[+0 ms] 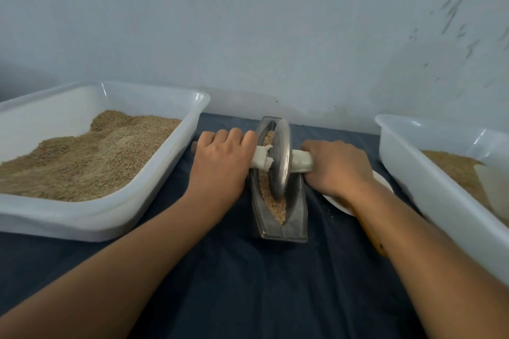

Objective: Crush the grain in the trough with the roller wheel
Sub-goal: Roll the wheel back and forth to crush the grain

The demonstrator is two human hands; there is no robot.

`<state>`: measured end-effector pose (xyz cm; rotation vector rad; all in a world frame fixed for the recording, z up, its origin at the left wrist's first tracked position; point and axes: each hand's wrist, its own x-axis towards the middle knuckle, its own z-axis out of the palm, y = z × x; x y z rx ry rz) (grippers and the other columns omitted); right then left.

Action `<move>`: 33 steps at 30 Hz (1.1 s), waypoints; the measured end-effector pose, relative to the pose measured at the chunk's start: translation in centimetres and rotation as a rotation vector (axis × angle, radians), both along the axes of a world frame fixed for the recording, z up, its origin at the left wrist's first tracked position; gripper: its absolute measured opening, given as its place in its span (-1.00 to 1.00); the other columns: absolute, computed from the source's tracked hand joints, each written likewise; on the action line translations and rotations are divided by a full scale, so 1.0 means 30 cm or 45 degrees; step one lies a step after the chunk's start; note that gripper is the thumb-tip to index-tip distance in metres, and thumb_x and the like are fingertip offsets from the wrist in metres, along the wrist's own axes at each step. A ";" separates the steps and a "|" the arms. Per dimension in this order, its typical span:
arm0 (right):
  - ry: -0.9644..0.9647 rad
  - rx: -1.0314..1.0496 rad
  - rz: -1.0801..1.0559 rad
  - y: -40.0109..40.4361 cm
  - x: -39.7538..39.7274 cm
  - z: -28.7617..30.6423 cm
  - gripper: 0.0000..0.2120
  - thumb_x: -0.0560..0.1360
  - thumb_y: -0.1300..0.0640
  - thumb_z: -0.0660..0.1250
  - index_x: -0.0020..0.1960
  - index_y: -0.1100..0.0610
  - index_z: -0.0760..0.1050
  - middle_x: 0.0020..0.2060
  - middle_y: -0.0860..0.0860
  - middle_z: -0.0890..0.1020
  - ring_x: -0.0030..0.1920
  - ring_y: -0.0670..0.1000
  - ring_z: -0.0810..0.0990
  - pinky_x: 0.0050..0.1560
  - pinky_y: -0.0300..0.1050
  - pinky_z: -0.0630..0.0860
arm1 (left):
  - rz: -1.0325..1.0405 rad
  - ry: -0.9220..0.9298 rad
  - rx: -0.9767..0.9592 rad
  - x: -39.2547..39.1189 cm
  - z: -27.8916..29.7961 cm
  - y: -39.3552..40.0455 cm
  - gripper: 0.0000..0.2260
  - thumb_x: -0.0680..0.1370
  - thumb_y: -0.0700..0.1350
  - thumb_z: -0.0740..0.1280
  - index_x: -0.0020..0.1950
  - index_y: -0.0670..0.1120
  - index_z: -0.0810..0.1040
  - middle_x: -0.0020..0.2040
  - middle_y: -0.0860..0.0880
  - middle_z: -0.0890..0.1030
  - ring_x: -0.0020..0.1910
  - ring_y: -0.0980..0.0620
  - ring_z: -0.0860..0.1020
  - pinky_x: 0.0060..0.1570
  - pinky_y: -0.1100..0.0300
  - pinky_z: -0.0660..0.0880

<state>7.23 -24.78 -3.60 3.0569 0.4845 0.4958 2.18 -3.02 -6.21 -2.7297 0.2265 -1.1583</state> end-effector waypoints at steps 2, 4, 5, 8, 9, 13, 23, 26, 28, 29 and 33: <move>-0.064 0.002 -0.005 -0.002 -0.027 -0.005 -0.88 0.37 -0.09 0.27 -0.13 -0.17 0.36 -0.36 -0.13 0.50 -0.37 -0.03 0.42 -0.42 -0.15 0.18 | -0.015 0.023 -0.013 -0.012 0.000 0.000 -0.71 0.38 -0.18 0.41 -0.03 -0.03 0.35 -0.17 -0.03 0.46 -0.21 -0.08 0.44 -0.11 0.04 0.31; -0.137 -0.006 -0.001 -0.009 -0.054 -0.013 -0.84 0.38 -0.12 0.29 -0.09 -0.15 0.36 -0.39 -0.14 0.45 -0.40 -0.06 0.37 -0.43 -0.16 0.14 | -0.026 0.029 -0.020 -0.023 0.000 -0.001 -0.71 0.38 -0.19 0.40 -0.01 -0.03 0.36 -0.15 -0.03 0.45 -0.19 -0.08 0.44 -0.09 0.04 0.33; -0.172 -0.006 -0.001 -0.013 -0.068 -0.019 -0.81 0.39 -0.13 0.31 -0.08 -0.13 0.35 -0.40 -0.14 0.42 -0.42 -0.06 0.33 -0.43 -0.16 0.11 | -0.029 0.021 -0.020 -0.031 0.000 -0.002 -0.72 0.38 -0.20 0.40 -0.01 -0.04 0.36 -0.15 -0.03 0.45 -0.19 -0.08 0.43 -0.08 0.03 0.33; -0.240 0.003 0.010 -0.018 -0.105 -0.029 -0.74 0.39 -0.12 0.36 -0.11 -0.12 0.28 -0.43 -0.15 0.31 -0.44 -0.08 0.24 -0.43 -0.16 0.06 | -0.049 -0.006 -0.019 -0.056 -0.005 -0.002 -0.76 0.39 -0.22 0.35 -0.02 -0.06 0.37 -0.16 -0.04 0.43 -0.20 -0.09 0.41 -0.08 0.02 0.34; -0.252 0.000 0.012 -0.017 -0.116 -0.027 -0.73 0.40 -0.11 0.37 -0.10 -0.12 0.27 -0.43 -0.15 0.30 -0.44 -0.06 0.24 -0.43 -0.16 0.05 | -0.054 0.001 -0.013 -0.063 -0.007 -0.001 -0.76 0.40 -0.21 0.34 0.00 -0.05 0.38 -0.15 -0.04 0.43 -0.19 -0.09 0.41 -0.06 0.01 0.35; -0.286 -0.047 -0.004 -0.008 -0.148 -0.018 -0.76 0.42 -0.09 0.36 -0.06 -0.08 0.32 -0.40 -0.13 0.33 -0.38 0.03 0.34 -0.44 -0.14 0.06 | -0.071 0.039 0.013 -0.079 0.001 0.008 -0.74 0.40 -0.15 0.37 0.04 -0.05 0.40 -0.11 -0.04 0.44 -0.15 -0.09 0.44 -0.02 0.03 0.34; -0.587 -0.111 0.080 0.005 -0.193 0.002 -0.68 0.25 0.07 0.55 -0.17 0.00 0.41 -0.40 -0.09 0.52 -0.43 0.06 0.34 -0.39 -0.18 -0.09 | -0.017 0.029 -0.042 -0.147 -0.022 0.013 -0.69 0.39 -0.11 0.42 0.06 -0.05 0.40 -0.09 -0.05 0.45 -0.14 -0.09 0.42 -0.06 0.01 0.32; -0.594 -0.073 0.066 -0.007 -0.180 -0.013 -0.68 0.25 0.05 0.55 -0.16 -0.01 0.42 -0.41 -0.11 0.50 -0.44 0.03 0.31 -0.39 -0.21 -0.08 | -0.031 0.012 -0.039 -0.137 -0.021 0.014 -0.71 0.40 -0.13 0.39 0.06 -0.03 0.41 -0.10 -0.04 0.46 -0.15 -0.09 0.42 -0.06 0.02 0.31; -0.498 -0.035 0.029 -0.009 -0.160 -0.025 -0.74 0.34 -0.01 0.48 -0.13 -0.06 0.40 -0.41 -0.14 0.44 -0.41 0.02 0.34 -0.42 -0.21 0.02 | -0.055 -0.017 -0.028 -0.117 -0.014 0.013 -0.76 0.41 -0.16 0.36 0.03 -0.03 0.40 -0.13 -0.03 0.44 -0.18 -0.08 0.41 -0.07 0.03 0.30; -0.411 -0.014 0.003 -0.009 -0.147 -0.028 -0.77 0.38 -0.05 0.43 -0.10 -0.07 0.39 -0.41 -0.14 0.41 -0.39 0.03 0.37 -0.42 -0.18 0.12 | -0.072 -0.026 -0.021 -0.104 -0.011 0.011 -0.78 0.42 -0.17 0.34 0.01 -0.03 0.40 -0.15 -0.02 0.43 -0.19 -0.08 0.41 -0.08 0.03 0.30; -0.156 0.030 -0.075 -0.014 -0.087 -0.036 -0.80 0.43 -0.13 0.31 0.01 -0.12 0.41 -0.31 -0.11 0.51 -0.27 0.10 0.50 -0.31 -0.06 0.38 | -0.077 -0.013 0.020 -0.034 0.000 0.000 -0.78 0.42 -0.20 0.37 -0.04 -0.03 0.36 -0.19 -0.01 0.43 -0.22 -0.07 0.43 -0.09 0.02 0.35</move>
